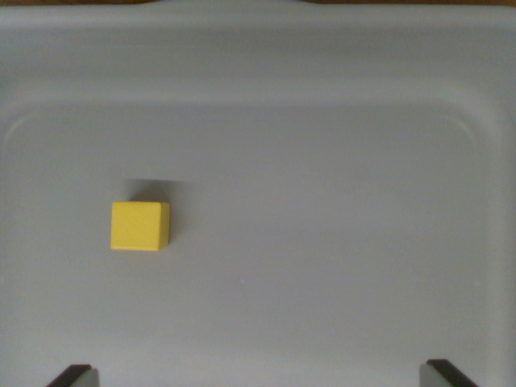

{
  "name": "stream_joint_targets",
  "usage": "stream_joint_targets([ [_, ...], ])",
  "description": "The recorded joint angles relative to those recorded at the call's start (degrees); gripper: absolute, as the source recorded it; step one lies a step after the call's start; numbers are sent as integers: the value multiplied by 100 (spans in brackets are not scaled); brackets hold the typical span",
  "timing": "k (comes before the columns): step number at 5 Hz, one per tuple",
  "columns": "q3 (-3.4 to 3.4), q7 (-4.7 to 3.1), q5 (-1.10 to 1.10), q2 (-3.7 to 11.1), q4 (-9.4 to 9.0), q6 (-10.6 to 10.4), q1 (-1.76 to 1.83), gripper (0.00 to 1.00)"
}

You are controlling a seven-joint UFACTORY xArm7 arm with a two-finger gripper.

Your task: Pick yellow cube

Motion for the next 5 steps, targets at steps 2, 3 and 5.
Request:
stream_joint_targets([
  [2,23,37,0,94,-68,-146,22,0],
  [3,23,37,0,94,-68,-146,22,0],
  [5,51,82,0,206,-149,-320,49,0],
])
